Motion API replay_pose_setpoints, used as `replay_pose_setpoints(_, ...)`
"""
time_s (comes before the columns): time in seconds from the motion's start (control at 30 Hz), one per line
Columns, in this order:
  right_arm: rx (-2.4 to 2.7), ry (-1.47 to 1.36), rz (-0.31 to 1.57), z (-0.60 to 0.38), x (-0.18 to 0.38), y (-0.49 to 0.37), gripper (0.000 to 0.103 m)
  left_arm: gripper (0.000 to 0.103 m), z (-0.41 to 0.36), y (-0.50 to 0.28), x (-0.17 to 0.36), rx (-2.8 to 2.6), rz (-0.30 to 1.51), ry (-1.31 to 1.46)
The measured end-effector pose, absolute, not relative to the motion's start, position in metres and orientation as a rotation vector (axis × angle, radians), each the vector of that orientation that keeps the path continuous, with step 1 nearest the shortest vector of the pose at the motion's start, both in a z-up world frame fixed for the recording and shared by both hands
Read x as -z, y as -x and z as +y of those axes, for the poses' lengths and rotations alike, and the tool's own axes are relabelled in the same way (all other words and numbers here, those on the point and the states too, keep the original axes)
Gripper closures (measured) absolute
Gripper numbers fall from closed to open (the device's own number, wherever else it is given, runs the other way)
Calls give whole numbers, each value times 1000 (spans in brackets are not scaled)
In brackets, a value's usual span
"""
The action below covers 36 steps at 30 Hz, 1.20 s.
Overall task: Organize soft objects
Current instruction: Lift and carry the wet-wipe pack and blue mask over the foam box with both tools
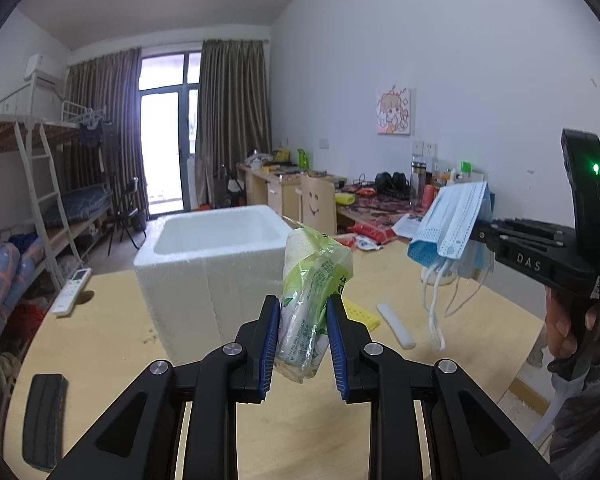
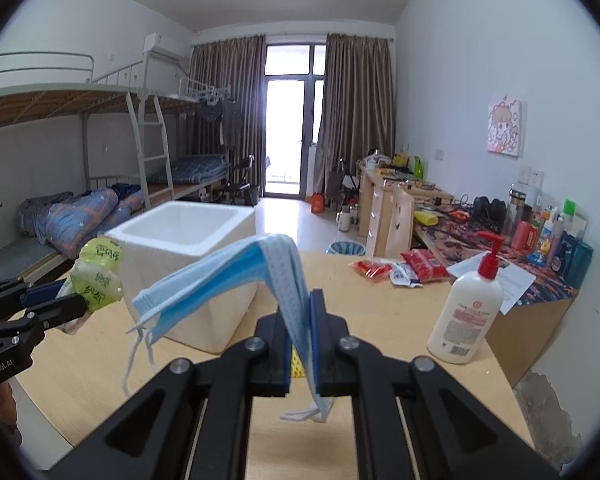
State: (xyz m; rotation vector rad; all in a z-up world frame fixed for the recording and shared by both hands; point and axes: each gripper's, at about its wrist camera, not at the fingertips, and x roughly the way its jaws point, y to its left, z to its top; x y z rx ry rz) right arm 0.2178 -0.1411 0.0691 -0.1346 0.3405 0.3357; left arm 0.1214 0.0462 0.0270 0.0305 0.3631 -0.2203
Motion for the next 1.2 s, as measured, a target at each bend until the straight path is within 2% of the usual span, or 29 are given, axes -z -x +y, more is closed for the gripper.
replay_pose_setpoints(0.57,-470,97,313,-108,-72,-217,93,77,80,-92,-41,-68,254,7)
replay_pose_setpoints(1.2,-580,125,292,-74,-73,-219,93,77,91,-89,-48,-140,238,23)
